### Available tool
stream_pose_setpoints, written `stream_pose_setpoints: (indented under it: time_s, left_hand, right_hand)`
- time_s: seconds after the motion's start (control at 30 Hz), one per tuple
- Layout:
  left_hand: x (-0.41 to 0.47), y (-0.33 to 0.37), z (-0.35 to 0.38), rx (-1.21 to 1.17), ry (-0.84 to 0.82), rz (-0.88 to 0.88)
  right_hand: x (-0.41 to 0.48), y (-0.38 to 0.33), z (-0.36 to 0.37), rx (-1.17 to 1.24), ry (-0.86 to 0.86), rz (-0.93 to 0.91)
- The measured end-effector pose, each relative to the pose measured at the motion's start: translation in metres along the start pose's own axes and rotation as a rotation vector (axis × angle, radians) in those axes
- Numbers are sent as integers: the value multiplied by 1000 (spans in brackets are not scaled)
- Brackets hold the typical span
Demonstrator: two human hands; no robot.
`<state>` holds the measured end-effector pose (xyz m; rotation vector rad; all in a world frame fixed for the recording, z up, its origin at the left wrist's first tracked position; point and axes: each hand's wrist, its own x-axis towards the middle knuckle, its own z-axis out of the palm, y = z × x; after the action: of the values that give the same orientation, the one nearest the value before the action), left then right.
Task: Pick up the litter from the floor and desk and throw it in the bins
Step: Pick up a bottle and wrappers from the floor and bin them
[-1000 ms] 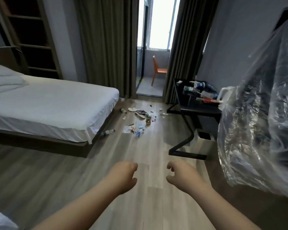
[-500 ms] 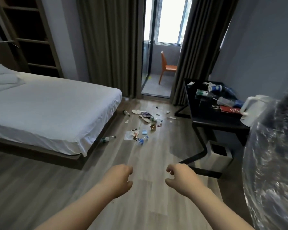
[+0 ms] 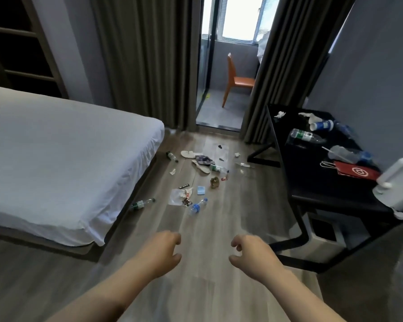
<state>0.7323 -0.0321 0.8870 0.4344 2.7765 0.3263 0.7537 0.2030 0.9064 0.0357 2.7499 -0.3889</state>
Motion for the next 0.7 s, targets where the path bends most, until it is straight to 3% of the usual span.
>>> stream_pose_setpoints:
  time_s: [0.7]
  left_hand:
    - [361,-73,-94,-24,-4,-119]
  right_hand:
    - [391,13,-113,56,-129,-39]
